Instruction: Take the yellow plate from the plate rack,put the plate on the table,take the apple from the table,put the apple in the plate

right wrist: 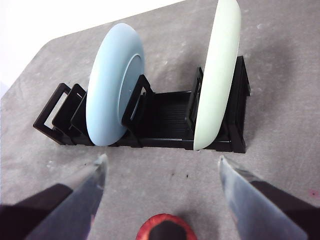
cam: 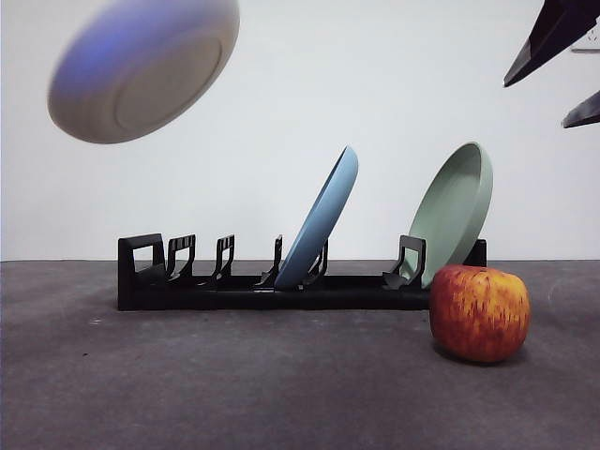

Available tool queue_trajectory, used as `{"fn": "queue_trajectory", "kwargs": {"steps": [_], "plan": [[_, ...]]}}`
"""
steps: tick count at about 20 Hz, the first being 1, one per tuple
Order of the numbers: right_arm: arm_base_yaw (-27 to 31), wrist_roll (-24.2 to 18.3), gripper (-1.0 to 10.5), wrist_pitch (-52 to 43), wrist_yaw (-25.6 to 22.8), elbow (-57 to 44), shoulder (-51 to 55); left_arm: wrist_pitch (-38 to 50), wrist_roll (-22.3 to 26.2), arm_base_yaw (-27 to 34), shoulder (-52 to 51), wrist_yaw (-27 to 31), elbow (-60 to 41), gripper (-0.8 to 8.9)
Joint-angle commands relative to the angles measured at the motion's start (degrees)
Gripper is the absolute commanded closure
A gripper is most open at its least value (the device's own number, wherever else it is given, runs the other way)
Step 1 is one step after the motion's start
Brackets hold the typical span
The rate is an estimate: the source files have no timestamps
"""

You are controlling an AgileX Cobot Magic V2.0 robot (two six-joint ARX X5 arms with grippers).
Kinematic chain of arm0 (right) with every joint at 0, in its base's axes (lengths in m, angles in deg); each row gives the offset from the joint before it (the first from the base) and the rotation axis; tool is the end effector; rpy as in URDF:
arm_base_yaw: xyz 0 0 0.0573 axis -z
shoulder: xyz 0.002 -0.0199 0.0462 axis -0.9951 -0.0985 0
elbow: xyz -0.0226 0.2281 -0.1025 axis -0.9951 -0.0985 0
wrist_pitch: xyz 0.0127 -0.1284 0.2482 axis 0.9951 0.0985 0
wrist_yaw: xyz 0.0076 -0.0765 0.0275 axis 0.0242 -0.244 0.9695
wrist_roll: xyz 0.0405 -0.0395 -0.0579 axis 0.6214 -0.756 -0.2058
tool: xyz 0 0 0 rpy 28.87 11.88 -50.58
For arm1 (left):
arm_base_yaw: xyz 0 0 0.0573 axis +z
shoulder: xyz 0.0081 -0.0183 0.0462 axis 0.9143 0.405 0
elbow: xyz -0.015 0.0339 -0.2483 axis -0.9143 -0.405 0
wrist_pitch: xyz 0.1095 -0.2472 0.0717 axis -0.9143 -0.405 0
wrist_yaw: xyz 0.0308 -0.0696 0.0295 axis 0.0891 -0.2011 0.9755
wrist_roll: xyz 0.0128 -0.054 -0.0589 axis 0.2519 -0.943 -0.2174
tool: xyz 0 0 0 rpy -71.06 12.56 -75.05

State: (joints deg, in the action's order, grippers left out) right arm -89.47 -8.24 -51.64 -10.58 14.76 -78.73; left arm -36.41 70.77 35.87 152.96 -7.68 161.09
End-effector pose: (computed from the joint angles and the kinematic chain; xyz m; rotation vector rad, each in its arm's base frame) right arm 0.2670 0.0495 0.2433 0.2852 0.5135 0.4181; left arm 0.2473 -0.1661 0.3642 0.1149 0.7183 -0.7889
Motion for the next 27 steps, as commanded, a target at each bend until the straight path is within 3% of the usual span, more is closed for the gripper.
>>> {"fn": "queue_trajectory", "kwargs": {"steps": [1, 5, 8, 11, 15, 17, 20, 27], "plan": [[0.13, -0.48, 5.7, -0.20, 0.02, 0.28, -0.11, -3.43, 1.60, -3.69, -1.95, 2.67, -0.15, 8.21], [0.15, -0.48, 5.7, -0.20, 0.02, 0.28, -0.11, -7.96, 0.11, -15.34, -2.49, 15.06, -1.53, 8.21], [0.15, -0.48, 5.7, -0.20, 0.00, 0.28, -0.11, -3.04, -4.81, -24.48, -2.12, 22.40, -8.59, 8.21], [0.13, -0.46, 5.7, -0.20, 0.02, 0.28, -0.11, 3.48, -8.07, -29.16, 0.07, 27.50, -17.31, 8.22], [0.13, -0.46, 5.7, -0.13, 0.04, 0.28, -0.11, 13.16, -8.11, -30.69, 6.51, 29.46, -24.92, 8.22], [0.13, -0.46, 5.7, 0.07, 0.09, 0.28, -0.11, 16.26, -7.58, -30.80, 10.86, 32.55, -25.49, 8.22], [0.13, -0.48, 5.7, 1.33, 0.13, 0.28, -0.11, 21.92, -5.88, -30.80, 16.72, 32.83, -25.49, 8.22], [-0.44, -2.40, 5.6, 2.62, 0.24, 0.92, -0.11, 24.35, -4.96, -30.82, 24.15, 32.44, -25.49, 8.00]]}}
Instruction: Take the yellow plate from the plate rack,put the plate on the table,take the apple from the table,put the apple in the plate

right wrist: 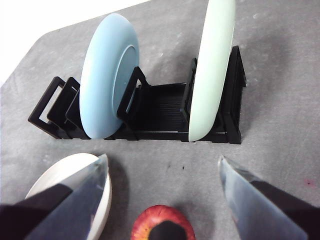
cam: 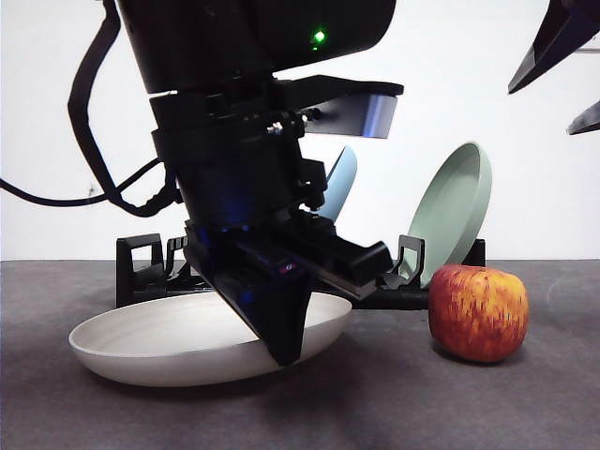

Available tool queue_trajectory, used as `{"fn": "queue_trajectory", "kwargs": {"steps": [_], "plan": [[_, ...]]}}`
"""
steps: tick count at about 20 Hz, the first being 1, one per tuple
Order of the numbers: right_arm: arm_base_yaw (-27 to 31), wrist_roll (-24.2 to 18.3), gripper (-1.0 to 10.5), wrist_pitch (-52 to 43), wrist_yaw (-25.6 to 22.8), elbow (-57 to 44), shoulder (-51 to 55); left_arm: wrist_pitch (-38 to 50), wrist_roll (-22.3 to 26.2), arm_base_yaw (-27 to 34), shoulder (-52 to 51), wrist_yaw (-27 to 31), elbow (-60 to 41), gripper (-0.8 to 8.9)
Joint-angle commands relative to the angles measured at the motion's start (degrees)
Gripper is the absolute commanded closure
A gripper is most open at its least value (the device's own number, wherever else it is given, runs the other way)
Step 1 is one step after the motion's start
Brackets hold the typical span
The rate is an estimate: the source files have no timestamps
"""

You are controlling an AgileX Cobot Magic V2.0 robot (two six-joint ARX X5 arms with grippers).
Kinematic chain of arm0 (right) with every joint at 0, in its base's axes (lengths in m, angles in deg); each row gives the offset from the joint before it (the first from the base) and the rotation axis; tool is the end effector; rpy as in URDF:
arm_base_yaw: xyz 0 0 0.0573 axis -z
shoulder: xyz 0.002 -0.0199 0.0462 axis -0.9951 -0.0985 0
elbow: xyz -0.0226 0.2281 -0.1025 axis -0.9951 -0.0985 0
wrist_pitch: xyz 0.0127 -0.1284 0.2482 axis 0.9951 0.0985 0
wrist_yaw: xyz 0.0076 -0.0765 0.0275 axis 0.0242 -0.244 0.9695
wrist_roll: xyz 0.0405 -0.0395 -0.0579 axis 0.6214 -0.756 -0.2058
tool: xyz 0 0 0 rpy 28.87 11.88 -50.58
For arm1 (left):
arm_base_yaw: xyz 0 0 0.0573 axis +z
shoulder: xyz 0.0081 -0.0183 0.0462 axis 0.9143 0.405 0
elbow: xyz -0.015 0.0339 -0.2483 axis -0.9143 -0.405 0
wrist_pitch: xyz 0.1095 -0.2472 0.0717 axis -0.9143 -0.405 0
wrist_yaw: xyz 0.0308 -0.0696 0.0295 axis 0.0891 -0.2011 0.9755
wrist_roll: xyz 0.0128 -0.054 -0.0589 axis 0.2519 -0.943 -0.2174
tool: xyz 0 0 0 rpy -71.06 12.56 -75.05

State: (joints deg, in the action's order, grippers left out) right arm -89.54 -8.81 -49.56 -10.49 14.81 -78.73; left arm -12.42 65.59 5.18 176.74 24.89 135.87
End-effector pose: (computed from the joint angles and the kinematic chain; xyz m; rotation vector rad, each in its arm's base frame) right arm 0.2648 0.0498 0.2395 0.2804 0.5468 0.4182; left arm 0.1854 -0.2952 0.1102 0.6804 0.9393 -0.6601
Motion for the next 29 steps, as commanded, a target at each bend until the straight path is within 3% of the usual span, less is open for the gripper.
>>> {"fn": "queue_trajectory", "kwargs": {"steps": [1, 3, 4, 7, 12, 15, 19, 22, 29], "plan": [[-0.90, -2.84, 5.6, 1.38, 0.11, 1.49, -0.11, 0.55, 0.07, -0.11, 0.22, -0.13, -0.24, 7.13], [-2.10, -4.33, 5.0, 3.08, -0.04, 3.19, -0.11, 0.59, -1.22, -0.04, -0.74, 0.24, -0.17, 5.26], [-2.97, -4.61, 4.7, 4.55, -0.26, 4.52, -0.13, 0.74, -1.77, -0.09, -1.64, 0.09, -0.11, 5.16], [-6.73, -7.26, 4.6, 8.52, -1.03, 8.74, -0.33, 1.27, -5.20, -0.68, -7.74, 0.24, -0.11, 5.16], [-15.76, -10.93, 4.0, 17.05, -11.78, 15.76, -6.05, 7.28, -5.29, -0.70, -27.80, 0.98, -0.11, 5.17], [-19.67, -12.37, 4.0, 18.29, -16.63, 16.57, -11.87, 9.29, -2.12, 0.35, -40.46, 7.80, -0.11, 5.17], [-21.16, -12.35, 4.1, 20.41, -18.51, 16.57, -20.24, 9.40, 2.84, 0.66, -53.33, 19.67, -0.11, 5.18], [-21.14, -12.35, 4.1, 20.31, -19.82, 16.57, -26.47, 9.29, 5.51, 0.66, -59.69, 25.53, -0.11, 5.28], [-21.14, -12.28, 4.1, 19.91, -19.45, 16.57, -39.21, 8.24, 6.84, 0.66, -63.32, 28.92, -0.11, 5.28]]}}
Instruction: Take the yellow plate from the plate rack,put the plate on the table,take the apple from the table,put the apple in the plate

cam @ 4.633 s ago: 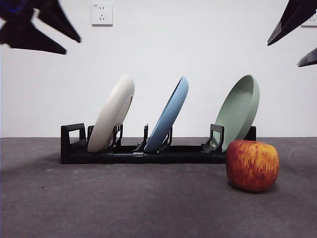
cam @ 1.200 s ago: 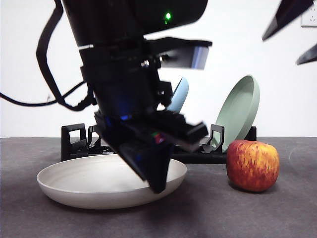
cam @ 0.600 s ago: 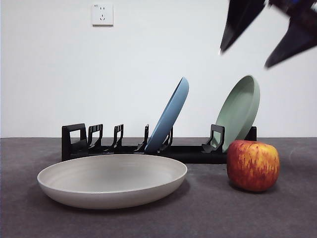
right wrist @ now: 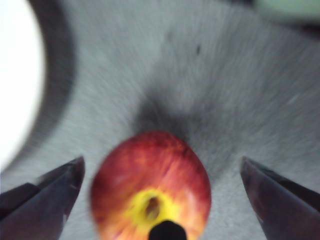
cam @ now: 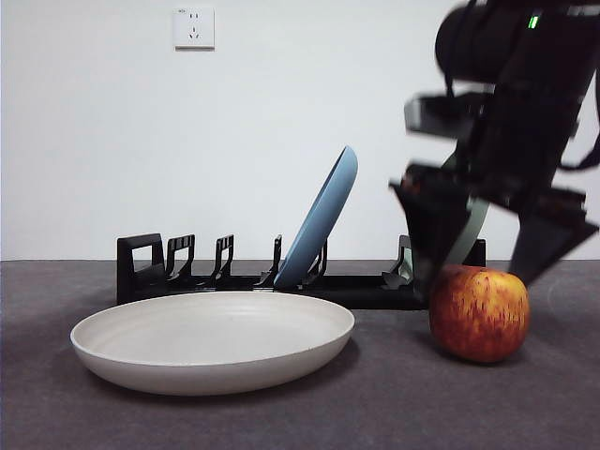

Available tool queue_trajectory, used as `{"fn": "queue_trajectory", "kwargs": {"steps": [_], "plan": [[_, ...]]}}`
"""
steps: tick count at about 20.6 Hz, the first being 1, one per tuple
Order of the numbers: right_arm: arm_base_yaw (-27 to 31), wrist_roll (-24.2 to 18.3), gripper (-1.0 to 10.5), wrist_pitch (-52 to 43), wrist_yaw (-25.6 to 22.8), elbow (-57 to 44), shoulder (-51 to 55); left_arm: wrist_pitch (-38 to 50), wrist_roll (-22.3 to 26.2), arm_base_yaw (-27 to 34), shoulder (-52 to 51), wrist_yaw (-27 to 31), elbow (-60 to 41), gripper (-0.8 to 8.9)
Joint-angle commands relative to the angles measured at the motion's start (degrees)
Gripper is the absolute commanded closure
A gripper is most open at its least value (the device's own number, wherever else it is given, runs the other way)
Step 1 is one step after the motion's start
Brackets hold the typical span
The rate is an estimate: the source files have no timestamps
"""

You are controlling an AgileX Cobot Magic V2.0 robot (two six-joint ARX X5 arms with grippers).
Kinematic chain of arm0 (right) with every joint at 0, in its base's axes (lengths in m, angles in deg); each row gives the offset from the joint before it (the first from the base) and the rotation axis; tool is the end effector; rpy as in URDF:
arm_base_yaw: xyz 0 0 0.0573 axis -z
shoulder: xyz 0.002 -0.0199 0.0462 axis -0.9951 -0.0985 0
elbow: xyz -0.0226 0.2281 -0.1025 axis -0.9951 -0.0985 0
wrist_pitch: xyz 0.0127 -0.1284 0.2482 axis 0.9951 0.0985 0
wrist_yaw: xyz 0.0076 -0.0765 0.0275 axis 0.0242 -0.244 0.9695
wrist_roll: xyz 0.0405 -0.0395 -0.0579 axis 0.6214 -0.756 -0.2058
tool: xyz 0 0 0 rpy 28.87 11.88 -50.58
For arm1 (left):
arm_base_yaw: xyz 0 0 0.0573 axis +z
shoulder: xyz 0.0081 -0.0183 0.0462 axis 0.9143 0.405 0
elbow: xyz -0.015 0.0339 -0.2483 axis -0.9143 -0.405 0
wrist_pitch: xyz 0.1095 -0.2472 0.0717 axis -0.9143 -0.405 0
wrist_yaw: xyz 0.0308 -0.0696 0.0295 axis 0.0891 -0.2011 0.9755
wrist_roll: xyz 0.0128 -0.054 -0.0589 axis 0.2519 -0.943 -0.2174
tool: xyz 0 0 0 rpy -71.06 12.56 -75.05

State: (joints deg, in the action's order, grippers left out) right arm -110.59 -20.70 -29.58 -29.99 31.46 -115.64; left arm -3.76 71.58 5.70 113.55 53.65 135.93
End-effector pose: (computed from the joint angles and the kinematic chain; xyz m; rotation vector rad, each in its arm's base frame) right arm 0.2994 0.1515 0.1258 -0.2396 1.1887 0.4429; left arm 0.1124 -0.1023 0.4179 -0.0393 -0.0685 -0.2684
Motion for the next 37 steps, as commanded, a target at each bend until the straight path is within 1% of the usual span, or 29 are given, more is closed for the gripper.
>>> {"fn": "queue_trajectory", "kwargs": {"steps": [1, 3, 4, 5, 7, 8, 13, 15, 17, 18, 20, 22, 23, 25, 29, 32, 37], "plan": [[-0.09, -0.31, 4.1, -0.11, 0.04, -0.09, -3.89, -0.92, 0.83, 0.13, -0.11, 0.09, -0.17, 5.28], [-0.09, -0.20, 4.3, -0.20, -0.04, -0.09, -5.84, -1.64, 0.81, 0.13, -0.11, 0.09, -0.17, 5.28], [-0.09, 0.00, 5.6, -0.35, -0.02, -0.09, -6.29, -1.95, 0.79, 0.13, -0.11, 0.09, -0.17, 5.28], [-0.09, 0.02, 6.4, -0.42, -0.02, -0.09, -6.29, -2.10, 0.79, 0.13, -0.11, 0.09, -0.17, 5.28], [-0.11, 0.02, 8.7, -0.42, 0.07, -0.09, -6.27, -2.58, 0.79, 0.13, -0.11, 0.09, -0.17, 5.30], [-0.09, 0.02, 9.7, -0.37, 0.04, -0.09, -6.27, -2.84, 0.79, 0.13, -0.11, 0.09, -0.17, 5.30], [-0.09, 0.04, 9.6, -0.33, -0.07, 0.26, -5.40, -2.99, 0.81, 0.13, -0.11, 0.11, -0.17, 5.30], [-0.13, 0.72, 9.6, 0.96, 0.09, 1.66, -2.21, -2.99, 0.81, 0.13, -0.11, 0.11, -0.17, 5.30], [-0.61, 2.64, 9.6, 1.77, 0.09, 4.26, 2.08, -3.02, 0.92, 0.13, -0.11, 0.35, -0.17, 5.30], [-1.18, 3.04, 9.6, 1.75, 0.15, 5.77, 3.93, -2.99, 1.79, 0.13, -0.11, 0.85, -0.17, 5.30], [-3.61, 3.06, 9.6, 1.77, 0.28, 10.19, 6.25, -3.04, 3.58, 0.13, -0.11, 3.02, -0.17, 5.30], [-7.06, 3.02, 9.6, 1.75, 3.21, 14.80, 6.27, -2.99, 4.79, 0.13, -0.11, 3.13, -0.17, 5.30], [-9.18, 3.02, 9.6, 1.62, 3.06, 16.76, 5.88, -3.02, 5.42, 0.13, -0.11, 3.52, -0.17, 5.30], [-13.55, 2.99, 9.6, 1.51, 3.02, 20.20, 3.91, -3.02, 6.82, 0.13, -0.11, 4.72, -0.17, 5.30], [-18.43, 2.71, 9.6, 1.25, 2.91, 25.53, -3.32, -3.06, 7.65, 0.13, -0.11, 4.72, -0.17, 5.30], [-20.44, 2.56, 9.6, 1.25, 2.67, 28.02, -10.75, -3.43, 8.35, 0.13, -0.11, 4.68, -0.17, 5.30], [-21.46, 2.12, 9.6, 1.38, 2.69, 28.17, -20.68, -4.59, 8.33, 0.13, -0.11, 4.66, -0.17, 5.30]]}}
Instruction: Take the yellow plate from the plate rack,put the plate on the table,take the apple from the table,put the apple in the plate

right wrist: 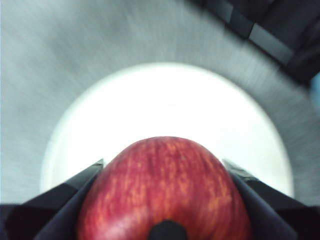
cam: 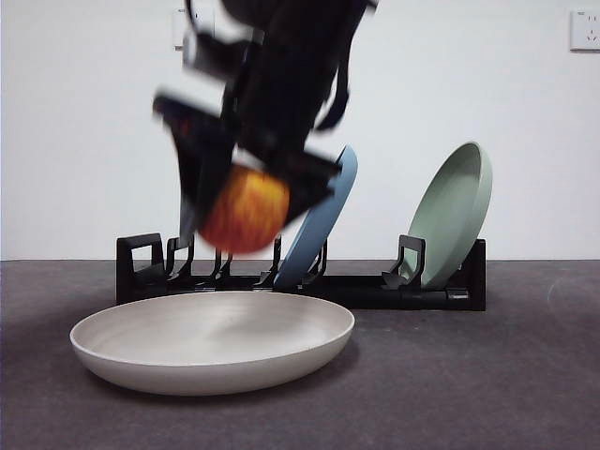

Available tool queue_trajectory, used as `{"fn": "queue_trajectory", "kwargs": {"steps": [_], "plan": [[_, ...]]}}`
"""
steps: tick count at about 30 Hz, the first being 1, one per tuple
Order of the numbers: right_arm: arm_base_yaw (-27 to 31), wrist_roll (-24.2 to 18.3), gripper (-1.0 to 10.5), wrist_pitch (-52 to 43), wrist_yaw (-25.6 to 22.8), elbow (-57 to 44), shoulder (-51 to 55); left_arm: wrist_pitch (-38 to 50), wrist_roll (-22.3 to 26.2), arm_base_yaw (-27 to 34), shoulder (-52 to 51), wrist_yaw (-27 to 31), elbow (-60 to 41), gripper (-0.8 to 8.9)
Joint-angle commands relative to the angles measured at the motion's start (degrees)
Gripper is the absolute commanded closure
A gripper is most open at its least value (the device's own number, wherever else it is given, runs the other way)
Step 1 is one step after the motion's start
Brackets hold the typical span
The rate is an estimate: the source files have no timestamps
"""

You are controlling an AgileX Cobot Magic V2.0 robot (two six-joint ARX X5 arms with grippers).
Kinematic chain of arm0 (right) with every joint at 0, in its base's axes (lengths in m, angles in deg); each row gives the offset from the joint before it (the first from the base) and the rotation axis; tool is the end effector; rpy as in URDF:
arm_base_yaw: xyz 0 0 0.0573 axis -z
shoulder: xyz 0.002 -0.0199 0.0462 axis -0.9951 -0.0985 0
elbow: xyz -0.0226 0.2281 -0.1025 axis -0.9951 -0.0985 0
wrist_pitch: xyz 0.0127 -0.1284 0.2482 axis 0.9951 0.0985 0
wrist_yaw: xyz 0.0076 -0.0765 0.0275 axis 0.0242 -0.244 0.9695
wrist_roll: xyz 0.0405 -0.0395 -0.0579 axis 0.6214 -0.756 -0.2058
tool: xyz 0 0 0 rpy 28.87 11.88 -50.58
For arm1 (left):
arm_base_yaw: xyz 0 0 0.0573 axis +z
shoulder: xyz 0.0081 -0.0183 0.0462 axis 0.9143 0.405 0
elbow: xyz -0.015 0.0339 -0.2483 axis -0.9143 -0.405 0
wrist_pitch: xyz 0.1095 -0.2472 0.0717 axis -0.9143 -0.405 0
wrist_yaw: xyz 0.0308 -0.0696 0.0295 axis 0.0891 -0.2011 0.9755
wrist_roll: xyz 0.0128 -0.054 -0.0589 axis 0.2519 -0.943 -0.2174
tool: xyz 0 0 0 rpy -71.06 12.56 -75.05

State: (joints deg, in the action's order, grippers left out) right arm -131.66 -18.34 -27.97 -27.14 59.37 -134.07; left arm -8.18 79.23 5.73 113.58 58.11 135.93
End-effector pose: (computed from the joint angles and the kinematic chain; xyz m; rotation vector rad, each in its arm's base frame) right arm 0.2964 0.3314 0.1631 -0.3495 1.0458 0.8100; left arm 0.1140 -0.0978 0.4088 0.1553 -0.0315 -0.1899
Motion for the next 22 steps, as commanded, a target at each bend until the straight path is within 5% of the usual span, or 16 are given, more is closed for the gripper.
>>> {"fn": "queue_trajectory", "kwargs": {"steps": [1, 9, 18, 22], "plan": [[-0.46, -0.26, 9.6, -0.31, -0.15, 0.26, -3.89, -0.55, 0.66, 0.11, -0.13, 0.22, -0.17, 5.30], [-0.52, -0.90, 9.6, -0.28, -0.17, 0.24, -9.20, -2.29, 0.63, 0.11, -0.13, 0.24, -0.17, 5.30], [-0.87, -0.83, 5.3, -0.28, -0.39, 0.24, -9.20, -3.26, 0.61, 0.11, -0.13, 0.24, -0.17, 5.30], [-0.87, -0.68, 4.7, -0.28, -0.35, 0.24, -9.20, -3.41, 0.59, 0.11, -0.13, 0.24, -0.17, 5.30]]}}
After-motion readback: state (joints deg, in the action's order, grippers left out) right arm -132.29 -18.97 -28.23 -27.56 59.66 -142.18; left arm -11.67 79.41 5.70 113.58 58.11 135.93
